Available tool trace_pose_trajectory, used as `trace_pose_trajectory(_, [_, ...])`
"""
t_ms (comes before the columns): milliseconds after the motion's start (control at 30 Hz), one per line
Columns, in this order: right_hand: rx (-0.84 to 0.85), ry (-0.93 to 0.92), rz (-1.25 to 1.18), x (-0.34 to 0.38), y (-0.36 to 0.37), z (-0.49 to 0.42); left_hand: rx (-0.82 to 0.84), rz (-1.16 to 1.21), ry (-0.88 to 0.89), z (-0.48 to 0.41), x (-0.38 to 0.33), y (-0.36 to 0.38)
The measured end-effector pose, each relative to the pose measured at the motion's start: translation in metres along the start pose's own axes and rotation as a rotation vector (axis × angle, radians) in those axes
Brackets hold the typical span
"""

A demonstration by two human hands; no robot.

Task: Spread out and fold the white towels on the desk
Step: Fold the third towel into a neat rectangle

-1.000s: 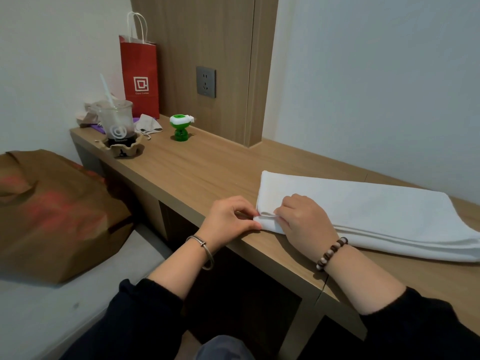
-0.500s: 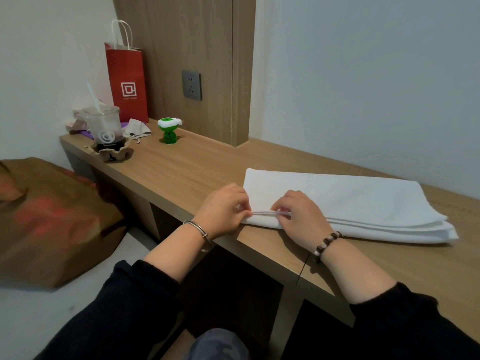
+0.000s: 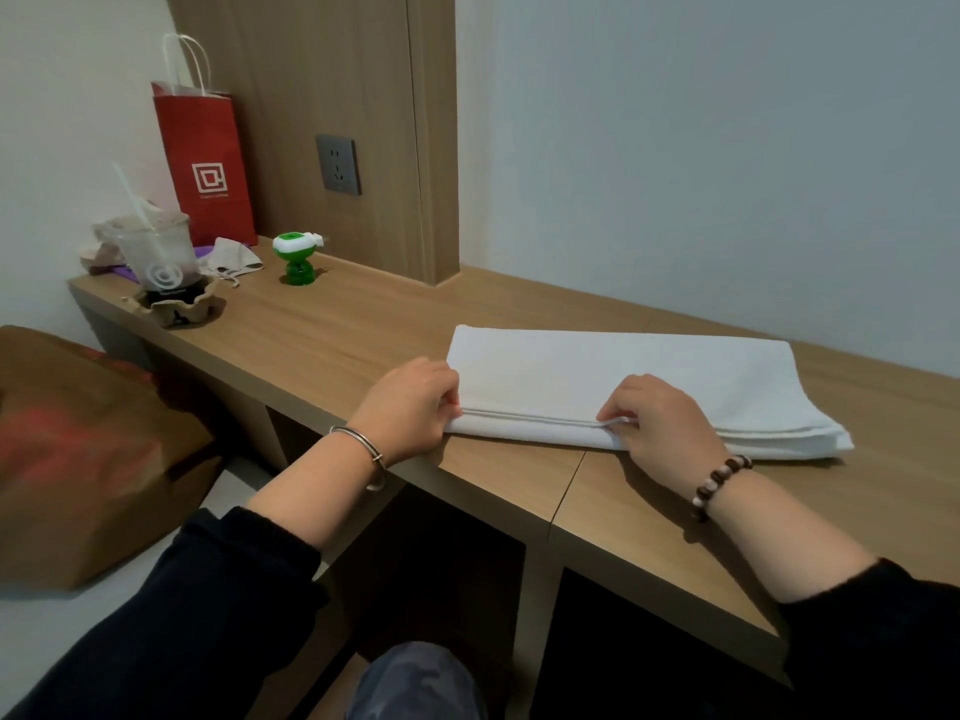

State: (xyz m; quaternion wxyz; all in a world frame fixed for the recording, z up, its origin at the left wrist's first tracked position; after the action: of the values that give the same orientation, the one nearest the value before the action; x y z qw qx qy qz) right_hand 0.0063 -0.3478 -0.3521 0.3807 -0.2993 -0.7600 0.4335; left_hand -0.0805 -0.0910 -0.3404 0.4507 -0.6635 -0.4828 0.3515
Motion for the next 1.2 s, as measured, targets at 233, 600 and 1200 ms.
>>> trace_pose_trajectory(233, [0.000,0.010,-0.046,-0.002,0.002,0.002,0.117,0.034,0.190,-0.044,-0.048,0.000])
trace_pose_trajectory(600, [-0.015,0.047,0.048,-0.028,-0.011,0.004,-0.018,0.310,0.115,-0.070,-0.082,0.031])
trace_pose_trajectory(1200, [-0.084,0.245,0.170,-0.080,-0.043,0.019,0.022,0.193,0.053,-0.063,-0.051,0.022])
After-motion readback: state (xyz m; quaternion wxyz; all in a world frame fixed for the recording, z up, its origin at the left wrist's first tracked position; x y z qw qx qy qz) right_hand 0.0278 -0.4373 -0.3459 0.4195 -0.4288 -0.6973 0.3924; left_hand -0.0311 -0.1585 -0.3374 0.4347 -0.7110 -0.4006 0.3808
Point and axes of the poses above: each hand's wrist, its own z-axis away from the middle knuckle, its own y-axis out of the palm, x = y × z, the point moved 1 cm from there along -z, towards the middle knuckle, and after that the axes turned 13 degrees about y, right-handed, at the moved point
